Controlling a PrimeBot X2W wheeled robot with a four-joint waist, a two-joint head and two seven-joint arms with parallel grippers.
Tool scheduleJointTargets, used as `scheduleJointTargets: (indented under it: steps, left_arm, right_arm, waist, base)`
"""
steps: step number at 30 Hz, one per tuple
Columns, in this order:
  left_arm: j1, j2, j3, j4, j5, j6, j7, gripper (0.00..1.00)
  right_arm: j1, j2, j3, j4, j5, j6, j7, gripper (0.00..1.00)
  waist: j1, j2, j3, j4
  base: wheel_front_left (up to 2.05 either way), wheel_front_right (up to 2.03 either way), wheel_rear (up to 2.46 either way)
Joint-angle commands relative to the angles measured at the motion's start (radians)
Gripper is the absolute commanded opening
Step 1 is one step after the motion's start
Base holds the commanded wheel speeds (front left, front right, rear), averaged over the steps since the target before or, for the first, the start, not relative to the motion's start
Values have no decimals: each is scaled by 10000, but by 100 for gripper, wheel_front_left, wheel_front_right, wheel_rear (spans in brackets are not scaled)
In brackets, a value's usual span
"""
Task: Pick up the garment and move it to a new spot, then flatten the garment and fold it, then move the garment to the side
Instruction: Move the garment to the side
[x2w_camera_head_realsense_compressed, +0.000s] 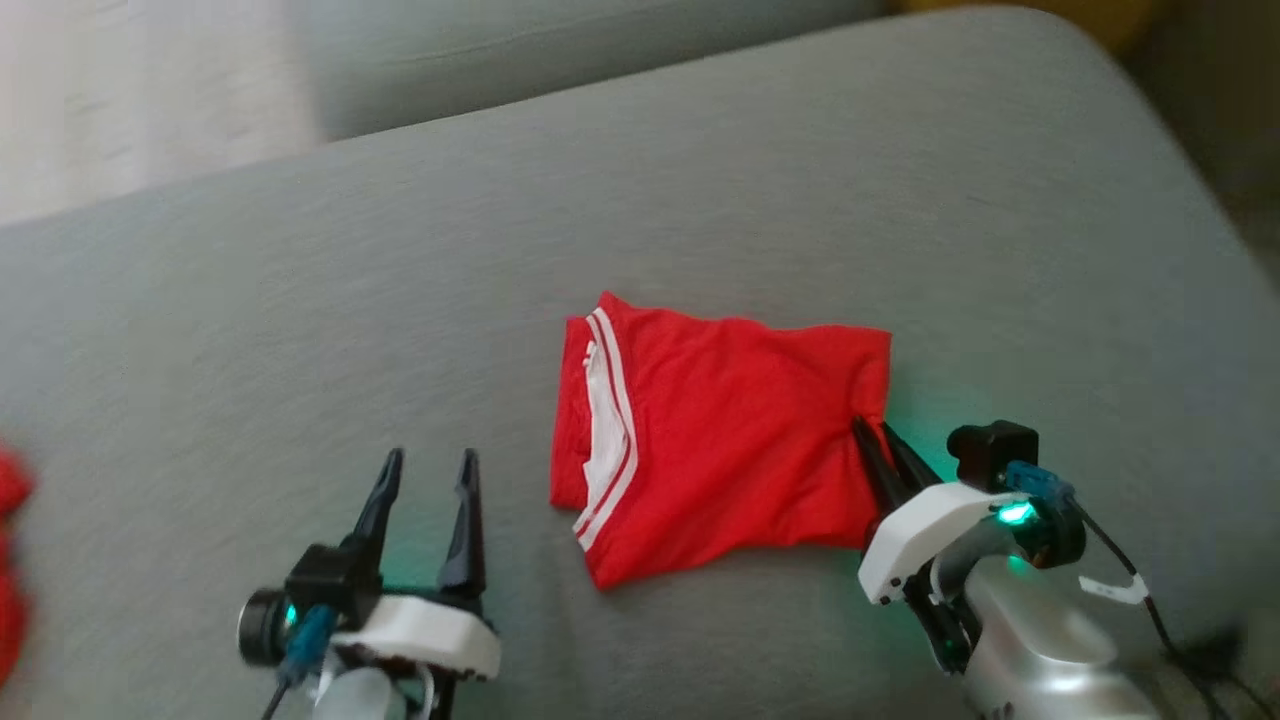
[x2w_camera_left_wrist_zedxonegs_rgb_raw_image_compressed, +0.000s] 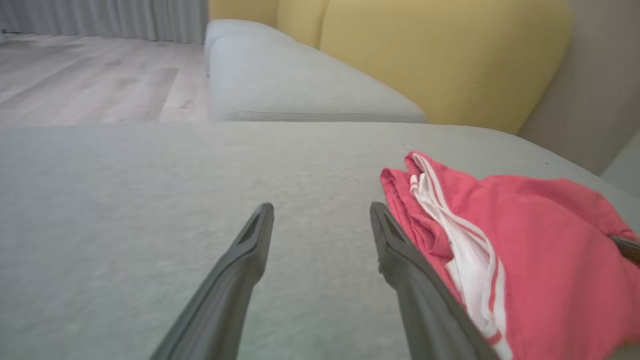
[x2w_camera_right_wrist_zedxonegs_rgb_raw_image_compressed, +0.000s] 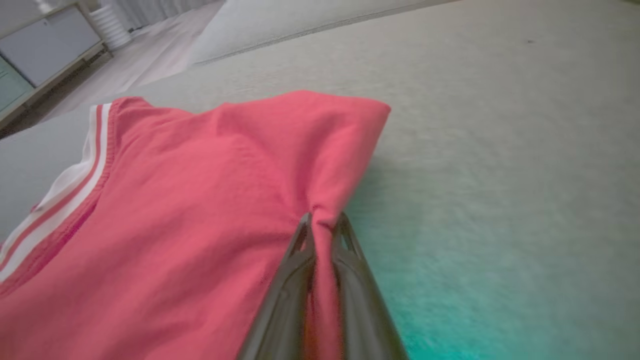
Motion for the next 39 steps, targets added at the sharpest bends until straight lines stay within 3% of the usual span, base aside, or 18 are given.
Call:
scheduleJointTargets:
  steps: [1, 7, 17, 23, 30, 39]
  left_arm:
    - [-514, 22, 149, -337, -58, -74, -82, 100]
    - [-734, 22, 40, -235, -75, -130, -82, 100]
    - [-940, 22, -18, -21, 61, -191, -82, 100]
    - [-1072, 22, 5, 106, 336, -260, -82, 100]
    - [-1406, 22, -169, 134, 534, -362, -82, 100]
    - [-2040, 22, -475, 72, 592, -324, -82, 100]
  right_arm:
    - [-95, -19, 228, -380, 48, -9, -108, 0]
    - [-55, -19, 133, -707, 225, -9, -109, 0]
    - [-454, -21, -487, -1118, -55, -9, -110, 0]
    - [-1866, -615, -744, -1084, -637, -9, -110, 0]
    - [-4062, -2025, -1172, 66, -1500, -9, -70, 0]
    - [-6165, -4310, -3934, 2345, -3264, -9, 95, 0]
  waist:
    - [-1, -1, 95, -1871]
    - [-1, -1, 335, -2993]
    - [-1, -1, 845, -3061]
    - [-1, -1, 1374, -2293]
    - [-1, -1, 2130, -1022]
    - [-1, -1, 2839, 429]
  base:
    - [0, 0, 0]
    - [0, 0, 0]
    - [0, 0, 0]
    - [0, 0, 0]
    - [0, 0, 0]
    - [0, 0, 0]
